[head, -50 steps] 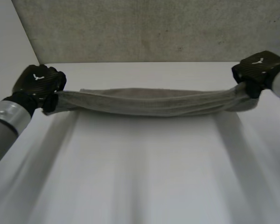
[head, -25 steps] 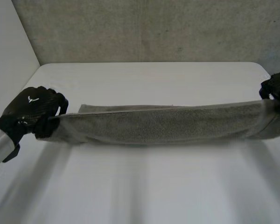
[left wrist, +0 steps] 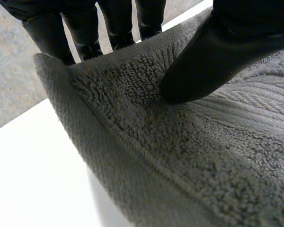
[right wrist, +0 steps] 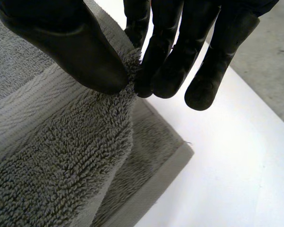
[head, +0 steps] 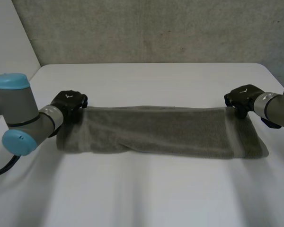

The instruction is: Fold the towel.

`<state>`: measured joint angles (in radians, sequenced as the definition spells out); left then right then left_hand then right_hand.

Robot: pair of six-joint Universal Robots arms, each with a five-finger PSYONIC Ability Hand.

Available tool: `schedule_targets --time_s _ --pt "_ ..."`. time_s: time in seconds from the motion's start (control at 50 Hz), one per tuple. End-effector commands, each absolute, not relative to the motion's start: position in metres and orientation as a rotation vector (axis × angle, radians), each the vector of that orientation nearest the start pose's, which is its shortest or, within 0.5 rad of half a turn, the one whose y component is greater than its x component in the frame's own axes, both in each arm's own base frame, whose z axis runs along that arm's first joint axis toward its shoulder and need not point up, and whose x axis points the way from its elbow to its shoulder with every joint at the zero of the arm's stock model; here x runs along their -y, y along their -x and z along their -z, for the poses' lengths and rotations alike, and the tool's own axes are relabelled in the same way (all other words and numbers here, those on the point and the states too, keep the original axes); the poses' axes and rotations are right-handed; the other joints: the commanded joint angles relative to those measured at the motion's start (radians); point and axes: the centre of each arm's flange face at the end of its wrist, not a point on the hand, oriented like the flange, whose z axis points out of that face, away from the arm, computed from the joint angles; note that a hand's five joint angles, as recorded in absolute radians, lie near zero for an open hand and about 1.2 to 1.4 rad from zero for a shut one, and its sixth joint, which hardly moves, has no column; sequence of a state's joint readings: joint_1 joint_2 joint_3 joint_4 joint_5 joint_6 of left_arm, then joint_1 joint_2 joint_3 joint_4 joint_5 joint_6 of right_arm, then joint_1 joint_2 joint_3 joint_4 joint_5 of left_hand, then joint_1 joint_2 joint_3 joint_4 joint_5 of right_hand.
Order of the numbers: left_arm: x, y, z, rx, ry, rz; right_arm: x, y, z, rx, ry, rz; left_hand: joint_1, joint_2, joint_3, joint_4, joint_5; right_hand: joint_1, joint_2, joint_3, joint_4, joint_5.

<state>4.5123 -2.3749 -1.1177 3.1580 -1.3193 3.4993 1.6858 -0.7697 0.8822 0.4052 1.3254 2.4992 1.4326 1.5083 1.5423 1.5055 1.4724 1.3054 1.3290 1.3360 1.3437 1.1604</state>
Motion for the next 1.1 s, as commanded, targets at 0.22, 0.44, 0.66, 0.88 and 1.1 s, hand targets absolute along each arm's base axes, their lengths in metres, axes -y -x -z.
schedule_targets --time_s 0.22,0.44,0.66,0.88,1.1 --pt "0.412 0.267 -0.131 -2.382 -1.028 2.005 0.429 -0.206 -0.156 -2.524 1.143 1.785 -0.036 -0.112 -0.146 -0.109 -0.251 0.091 0.067 0.06 0.053 0.061" --pt "0.417 0.27 -0.132 -2.354 -1.022 2.029 0.437 -0.21 -0.152 -2.535 1.129 1.822 -0.036 -0.112 -0.146 -0.109 -0.251 0.091 0.067 0.06 0.053 0.061" --pt "0.4 0.28 -0.165 -2.314 -1.023 2.067 0.434 -0.213 -0.198 -2.425 0.964 1.969 -1.251 -1.327 -1.361 -1.324 -1.466 -1.131 -1.154 -1.161 -1.169 -1.16" --pt "0.357 0.256 -0.213 -2.317 -0.94 2.053 0.376 -0.218 -0.254 -2.243 1.192 2.149 -1.234 -1.309 -1.343 -1.307 -1.448 -1.131 -1.154 -1.161 -1.169 -1.16" --pt "0.291 0.237 -0.22 -2.315 -0.916 2.09 0.314 -0.2 -0.205 -2.425 1.31 1.89 -1.243 -1.318 -1.352 -1.315 -1.457 -1.131 -1.154 -1.161 -1.169 -1.16"
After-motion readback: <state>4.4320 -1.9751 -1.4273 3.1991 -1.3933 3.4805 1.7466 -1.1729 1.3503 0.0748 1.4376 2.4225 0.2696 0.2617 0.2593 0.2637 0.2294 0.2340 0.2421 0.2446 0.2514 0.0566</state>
